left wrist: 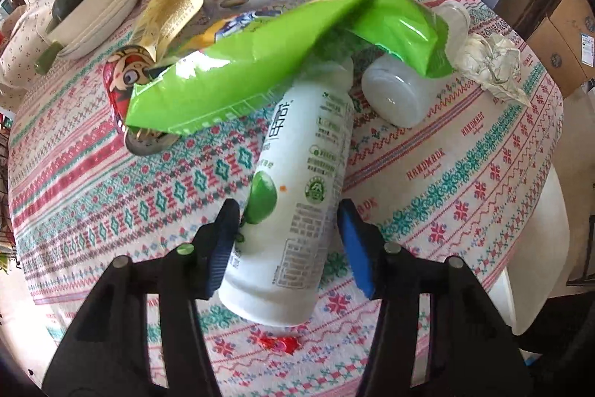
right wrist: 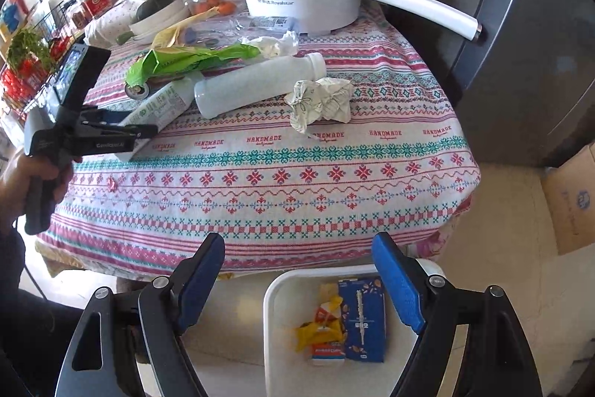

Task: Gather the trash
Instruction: 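Grasp the white yogurt bottle on the table with the left tool, then grasp the crumpled paper wrapper with the right tool while the left tool holds the bottle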

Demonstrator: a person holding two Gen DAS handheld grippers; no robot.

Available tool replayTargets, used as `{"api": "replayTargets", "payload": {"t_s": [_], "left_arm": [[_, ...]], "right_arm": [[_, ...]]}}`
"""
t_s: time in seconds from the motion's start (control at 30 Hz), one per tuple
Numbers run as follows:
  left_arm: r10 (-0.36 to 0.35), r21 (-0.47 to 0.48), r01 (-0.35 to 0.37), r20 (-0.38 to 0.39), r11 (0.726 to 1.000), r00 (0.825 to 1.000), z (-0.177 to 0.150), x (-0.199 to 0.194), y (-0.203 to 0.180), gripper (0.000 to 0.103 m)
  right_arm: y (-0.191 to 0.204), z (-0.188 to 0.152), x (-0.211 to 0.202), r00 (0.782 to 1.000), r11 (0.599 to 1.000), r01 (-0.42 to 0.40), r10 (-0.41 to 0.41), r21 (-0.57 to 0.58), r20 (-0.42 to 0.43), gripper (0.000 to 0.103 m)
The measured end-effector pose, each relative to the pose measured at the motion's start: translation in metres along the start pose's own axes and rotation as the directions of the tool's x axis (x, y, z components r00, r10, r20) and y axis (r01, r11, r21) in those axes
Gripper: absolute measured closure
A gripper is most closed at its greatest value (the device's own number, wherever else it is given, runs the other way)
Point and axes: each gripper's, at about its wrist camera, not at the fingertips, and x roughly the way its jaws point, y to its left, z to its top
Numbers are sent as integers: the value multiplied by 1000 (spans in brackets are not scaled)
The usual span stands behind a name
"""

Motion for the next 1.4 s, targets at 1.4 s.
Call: {"api": "replayTargets", "payload": {"t_s": [1.4], "left_arm": [[-78,-195,155,354,969,932,-73,-120,-2,52]], "right_arm": [[-33,79,60,995,982,-88,78,170,64,20]]}}
